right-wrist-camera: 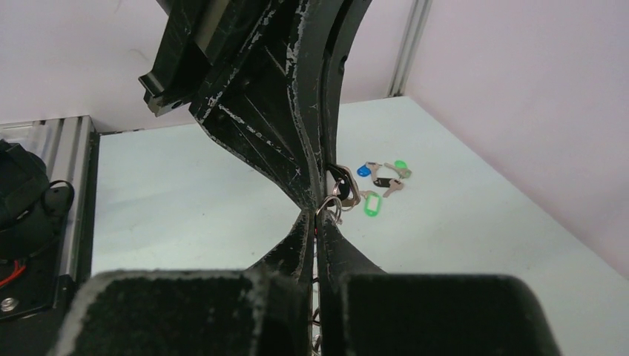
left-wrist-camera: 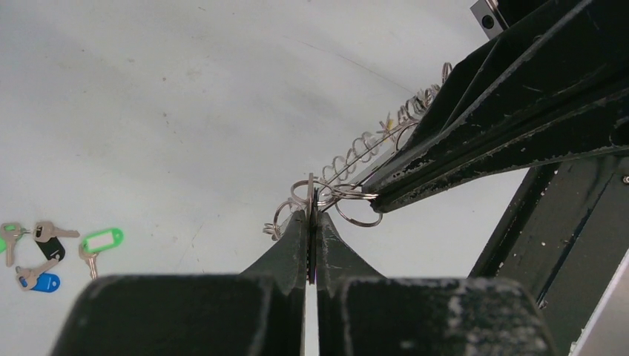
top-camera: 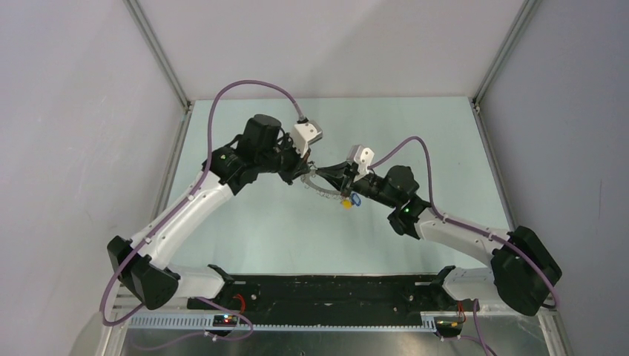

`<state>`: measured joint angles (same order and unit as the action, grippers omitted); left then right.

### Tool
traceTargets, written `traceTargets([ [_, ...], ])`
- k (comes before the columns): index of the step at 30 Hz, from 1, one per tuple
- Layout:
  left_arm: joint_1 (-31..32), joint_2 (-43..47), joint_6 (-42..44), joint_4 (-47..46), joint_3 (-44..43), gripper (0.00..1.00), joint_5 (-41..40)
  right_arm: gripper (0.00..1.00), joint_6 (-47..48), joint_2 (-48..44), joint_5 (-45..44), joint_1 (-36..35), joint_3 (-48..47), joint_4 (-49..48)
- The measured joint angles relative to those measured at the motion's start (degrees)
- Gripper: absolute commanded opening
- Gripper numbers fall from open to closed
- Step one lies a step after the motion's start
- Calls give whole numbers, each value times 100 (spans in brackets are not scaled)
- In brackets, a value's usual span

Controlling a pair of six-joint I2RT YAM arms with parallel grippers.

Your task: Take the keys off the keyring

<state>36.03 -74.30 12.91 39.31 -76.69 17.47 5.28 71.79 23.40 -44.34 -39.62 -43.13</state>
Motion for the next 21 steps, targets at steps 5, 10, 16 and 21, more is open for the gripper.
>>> traceTargets([
  [5, -57, -83, -11, -72, 0, 0, 125, 0, 76, 227, -22, 24, 203, -726],
  [10, -57, -92, -83, -87, 0, 0, 236, 20, 79, 273, -133, 26, 592, -1519],
  [16, -48, -66, -90, -4, 37, 0, 223, 42, 83, -299, -280, 9, 970, -1711],
  [21, -48, 44, -90, 66, 63, 0, 170, 40, 96, -748, -295, 9, 1001, -1499],
])
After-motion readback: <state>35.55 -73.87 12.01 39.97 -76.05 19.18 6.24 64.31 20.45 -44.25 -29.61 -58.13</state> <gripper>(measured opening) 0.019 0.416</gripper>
